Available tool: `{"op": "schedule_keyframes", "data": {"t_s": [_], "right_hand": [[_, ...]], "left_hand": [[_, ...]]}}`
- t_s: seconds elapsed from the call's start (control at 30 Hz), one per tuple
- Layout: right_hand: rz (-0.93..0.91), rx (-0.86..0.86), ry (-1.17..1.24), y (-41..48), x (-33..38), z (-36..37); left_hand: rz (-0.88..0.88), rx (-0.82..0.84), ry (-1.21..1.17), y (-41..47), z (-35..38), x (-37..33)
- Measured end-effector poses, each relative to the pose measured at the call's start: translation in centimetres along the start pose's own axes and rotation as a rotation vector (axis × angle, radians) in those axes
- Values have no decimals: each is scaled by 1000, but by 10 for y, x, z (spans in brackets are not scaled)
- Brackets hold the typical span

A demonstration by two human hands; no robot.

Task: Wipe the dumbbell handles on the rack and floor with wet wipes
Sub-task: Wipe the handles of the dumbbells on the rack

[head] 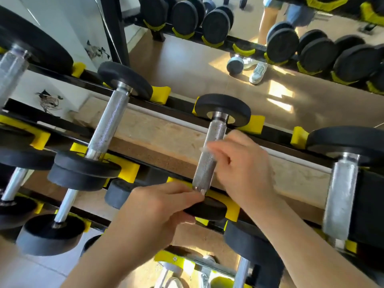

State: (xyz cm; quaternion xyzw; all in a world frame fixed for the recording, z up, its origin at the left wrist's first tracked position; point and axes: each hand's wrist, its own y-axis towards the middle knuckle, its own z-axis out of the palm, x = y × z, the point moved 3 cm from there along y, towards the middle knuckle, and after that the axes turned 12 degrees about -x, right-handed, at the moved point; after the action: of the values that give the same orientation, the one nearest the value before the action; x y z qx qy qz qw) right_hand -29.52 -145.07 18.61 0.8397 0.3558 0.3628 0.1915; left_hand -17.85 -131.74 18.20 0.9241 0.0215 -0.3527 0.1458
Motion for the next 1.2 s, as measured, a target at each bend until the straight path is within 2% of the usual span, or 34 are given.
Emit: {"op": "schedule_keyframes", "data": {"t_s": [0.07,0.13,0.23,0.3,0.37,0.43,0.5,0.57,0.63,0.7,0.73,0.83,0.9,1.0,1.1,1.17,1.2], "right_hand": [[66,-76,-57,23,-8,5],[61,23,-72,11,2,4],[-58,150,-2,-17,12,-4],[-48,84,-24,3,1,-1],[37,-47,-81,27,-9,6],[93,-25,-85,19,-3,6],[13,64,-59,-8,8,-3],[-110,139,-30,-14,8,-9],[-135,94,-73,10,-8,-3],[-65,7,-113,28,-16,3],[-37,28,-107,23,-15,5],[-133,152,-29,-12,-1,-3],[-152,131,28,-1,-6,-6],[-24,-58,-41,26,-16,2],[-22,52,40,-9,5,1],[-54,96,97,-18,10,0],[-25,61,87,-9,5,2]], "left_hand": [[-157,-17,-208,0,1,10],[-256,-7,-341,-1,3,18],[-405,29,-505,1,-3,30],[-453,96,-534,5,-4,31],[-439,132,-493,9,-4,27],[-381,148,-409,12,-6,22],[-289,150,-277,9,-9,12],[-118,171,-17,6,-10,-3],[24,215,283,5,-2,-25],[62,179,446,5,13,-44],[51,197,499,6,20,-51],[52,194,684,3,36,-55],[70,156,736,2,36,-57],[138,83,673,-1,24,-49],[176,49,410,-3,8,-22],[97,35,213,-5,-2,0],[19,25,87,-6,-4,6]]}}
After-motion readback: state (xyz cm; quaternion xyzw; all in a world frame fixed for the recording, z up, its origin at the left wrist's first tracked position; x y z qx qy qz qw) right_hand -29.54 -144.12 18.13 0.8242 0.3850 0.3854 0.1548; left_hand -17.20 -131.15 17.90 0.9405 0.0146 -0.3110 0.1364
